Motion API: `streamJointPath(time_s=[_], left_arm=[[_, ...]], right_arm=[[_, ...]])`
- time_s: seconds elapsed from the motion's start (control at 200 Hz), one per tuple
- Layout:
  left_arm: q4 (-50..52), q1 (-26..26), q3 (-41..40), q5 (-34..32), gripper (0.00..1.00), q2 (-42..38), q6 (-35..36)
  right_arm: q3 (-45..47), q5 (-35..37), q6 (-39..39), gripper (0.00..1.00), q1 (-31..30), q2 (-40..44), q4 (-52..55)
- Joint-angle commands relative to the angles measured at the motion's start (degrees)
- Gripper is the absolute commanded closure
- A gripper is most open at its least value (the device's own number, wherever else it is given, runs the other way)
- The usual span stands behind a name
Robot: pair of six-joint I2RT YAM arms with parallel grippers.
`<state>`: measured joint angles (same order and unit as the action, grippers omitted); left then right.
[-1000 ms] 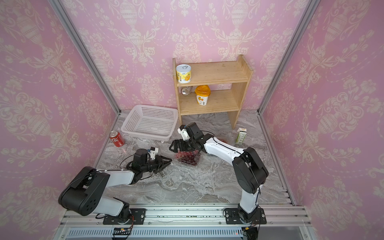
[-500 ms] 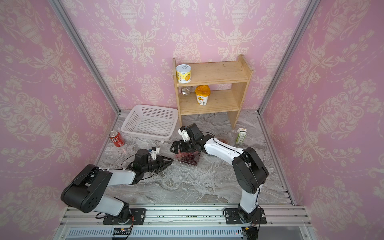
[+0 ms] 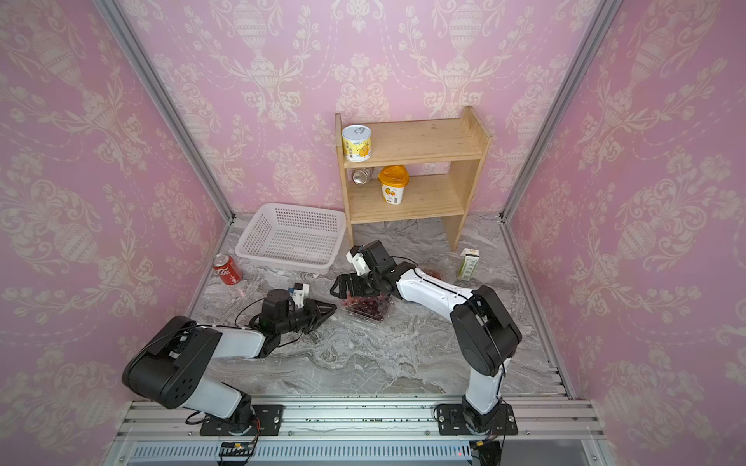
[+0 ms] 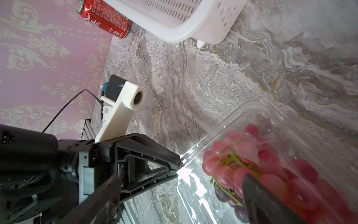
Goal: Pack grapes into containers
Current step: Close the packing box at the center of the board.
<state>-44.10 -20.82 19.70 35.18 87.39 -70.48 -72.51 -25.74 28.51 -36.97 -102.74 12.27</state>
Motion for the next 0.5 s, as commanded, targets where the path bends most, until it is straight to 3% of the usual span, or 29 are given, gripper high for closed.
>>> streamJointPath(time_s=[0.0, 0.495], left_arm=[[-3.4, -0.3, -0.5, -2.1, 0.78, 1.2, -1.6], [-8.2, -1.0, -0.9, -2.4, 0.83, 5.3, -3.2]], right_arm=[[0.7, -0.3, 0.5, 0.01, -0.4, 0.2, -0.7], [1.1, -0.2, 0.7, 0.01, -0.5, 0.0, -1.3]])
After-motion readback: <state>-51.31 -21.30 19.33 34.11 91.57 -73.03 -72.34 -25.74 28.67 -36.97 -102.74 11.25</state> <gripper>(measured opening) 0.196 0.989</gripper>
